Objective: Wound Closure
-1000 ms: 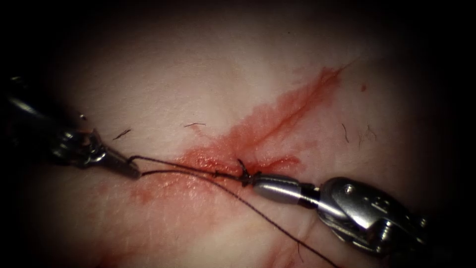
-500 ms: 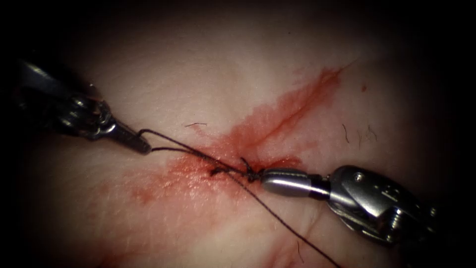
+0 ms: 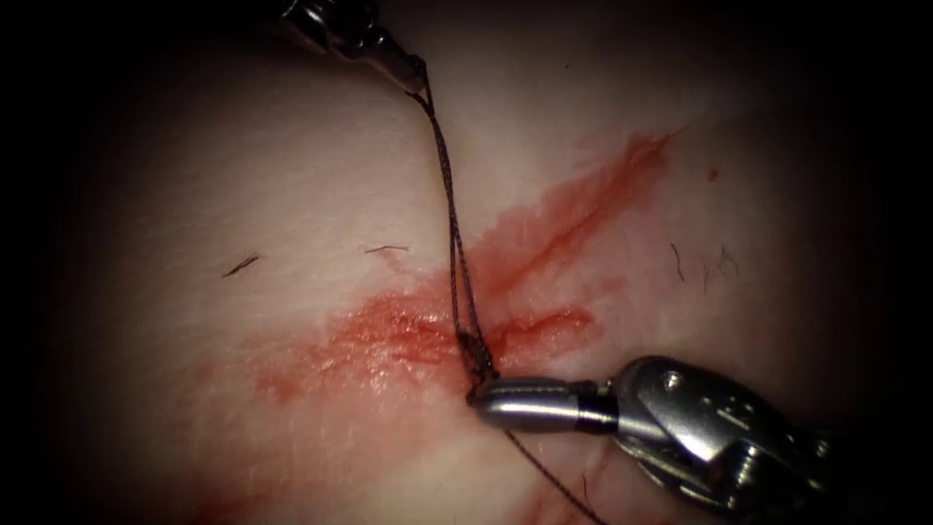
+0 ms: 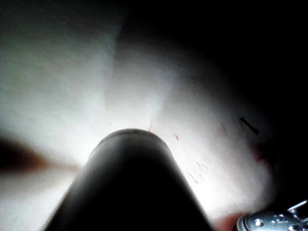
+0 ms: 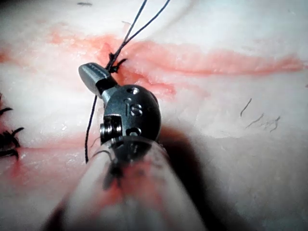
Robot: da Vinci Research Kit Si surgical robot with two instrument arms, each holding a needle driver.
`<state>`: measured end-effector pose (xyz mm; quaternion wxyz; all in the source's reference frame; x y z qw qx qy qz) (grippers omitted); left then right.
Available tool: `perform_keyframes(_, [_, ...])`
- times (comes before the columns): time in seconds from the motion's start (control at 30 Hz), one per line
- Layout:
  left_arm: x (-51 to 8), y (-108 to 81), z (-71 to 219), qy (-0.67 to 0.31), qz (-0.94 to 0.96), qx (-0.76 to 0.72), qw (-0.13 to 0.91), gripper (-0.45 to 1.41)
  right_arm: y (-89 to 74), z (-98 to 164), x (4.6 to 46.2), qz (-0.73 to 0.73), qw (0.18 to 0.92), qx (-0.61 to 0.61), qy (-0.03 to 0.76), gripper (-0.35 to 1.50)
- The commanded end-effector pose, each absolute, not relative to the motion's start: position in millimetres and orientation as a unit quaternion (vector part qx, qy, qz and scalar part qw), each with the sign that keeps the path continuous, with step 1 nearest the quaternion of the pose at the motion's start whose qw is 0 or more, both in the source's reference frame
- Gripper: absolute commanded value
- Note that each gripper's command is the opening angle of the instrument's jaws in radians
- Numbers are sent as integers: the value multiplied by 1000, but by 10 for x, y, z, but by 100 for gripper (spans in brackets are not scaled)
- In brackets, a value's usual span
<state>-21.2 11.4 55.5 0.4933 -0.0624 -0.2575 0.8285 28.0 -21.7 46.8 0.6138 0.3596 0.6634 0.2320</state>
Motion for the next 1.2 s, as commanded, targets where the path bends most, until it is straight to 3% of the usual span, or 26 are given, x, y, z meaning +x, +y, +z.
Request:
perform_keyframes(0.03, [-219,117,563,-252,830,-61,494,-45,-218,470,287,219,611,371,664,-35])
perform_keyframes(0.33, [-222,127,579,-182,847,-56,496,-45,-236,468,287,79,633,420,645,-35])
perform_keyframes(0.73, [-217,146,585,-151,854,-52,495,-45,-237,444,293,-157,685,343,624,-35])
perform_keyframes(1.2, [-220,155,588,-137,858,-56,492,-45,-274,441,304,-407,706,288,502,-35])
